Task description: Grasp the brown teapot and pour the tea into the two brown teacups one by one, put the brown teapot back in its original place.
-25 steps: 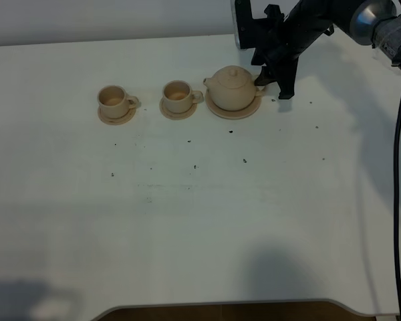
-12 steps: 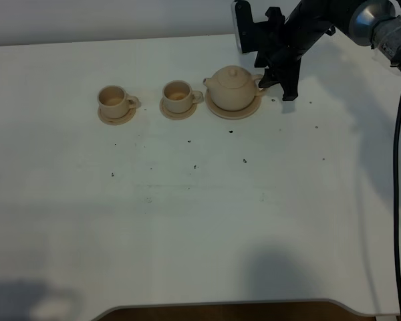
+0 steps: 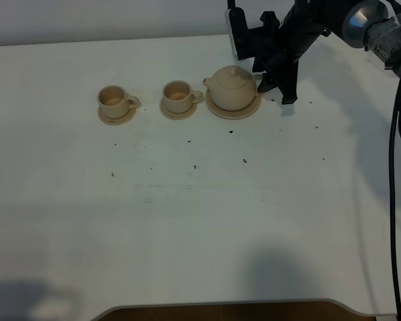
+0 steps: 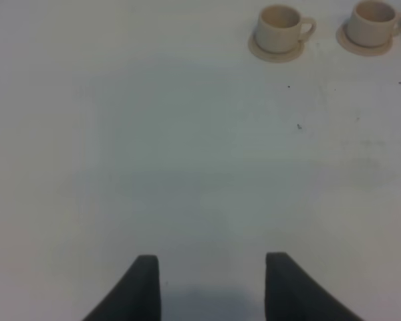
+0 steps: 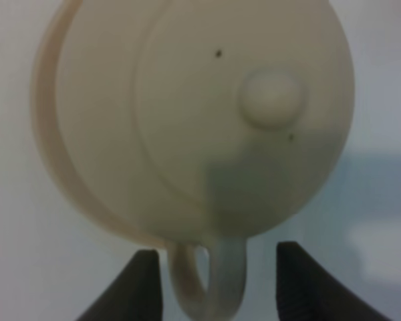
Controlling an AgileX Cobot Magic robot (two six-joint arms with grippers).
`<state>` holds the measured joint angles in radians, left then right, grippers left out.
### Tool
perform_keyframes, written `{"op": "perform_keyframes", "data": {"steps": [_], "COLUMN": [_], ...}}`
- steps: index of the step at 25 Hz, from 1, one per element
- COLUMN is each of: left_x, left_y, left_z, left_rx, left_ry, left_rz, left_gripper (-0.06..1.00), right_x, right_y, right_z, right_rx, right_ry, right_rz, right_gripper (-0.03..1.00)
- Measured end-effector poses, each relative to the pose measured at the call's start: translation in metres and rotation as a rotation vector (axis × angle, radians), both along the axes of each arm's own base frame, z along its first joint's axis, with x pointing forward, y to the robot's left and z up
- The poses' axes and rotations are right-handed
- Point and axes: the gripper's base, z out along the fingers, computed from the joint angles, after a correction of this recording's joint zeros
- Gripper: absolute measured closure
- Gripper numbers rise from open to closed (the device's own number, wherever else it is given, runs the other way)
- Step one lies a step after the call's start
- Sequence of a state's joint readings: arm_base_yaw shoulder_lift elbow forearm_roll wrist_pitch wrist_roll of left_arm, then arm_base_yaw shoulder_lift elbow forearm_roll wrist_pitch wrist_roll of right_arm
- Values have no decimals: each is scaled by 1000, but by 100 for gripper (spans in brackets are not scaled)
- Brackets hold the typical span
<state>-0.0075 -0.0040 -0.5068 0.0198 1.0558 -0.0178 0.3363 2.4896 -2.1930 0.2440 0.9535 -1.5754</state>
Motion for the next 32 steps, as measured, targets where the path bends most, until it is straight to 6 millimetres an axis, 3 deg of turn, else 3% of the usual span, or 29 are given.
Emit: {"op": "perform_keyframes", "data": {"steps": [25, 32], "left_x": [0, 0], "left_y": [0, 0], "left_z": [0, 0], "left_rx": [0, 0], "left_ry": [0, 0], "left_rz": [0, 0], "left_gripper": [58, 58], "right_x": [-14, -24], "right_y": [-5, 3], "right_z": [-5, 2], "right_rx": [-20, -12], "right_ry": [221, 287], "right_rz": [-159, -235], "right_gripper": [55, 55]}}
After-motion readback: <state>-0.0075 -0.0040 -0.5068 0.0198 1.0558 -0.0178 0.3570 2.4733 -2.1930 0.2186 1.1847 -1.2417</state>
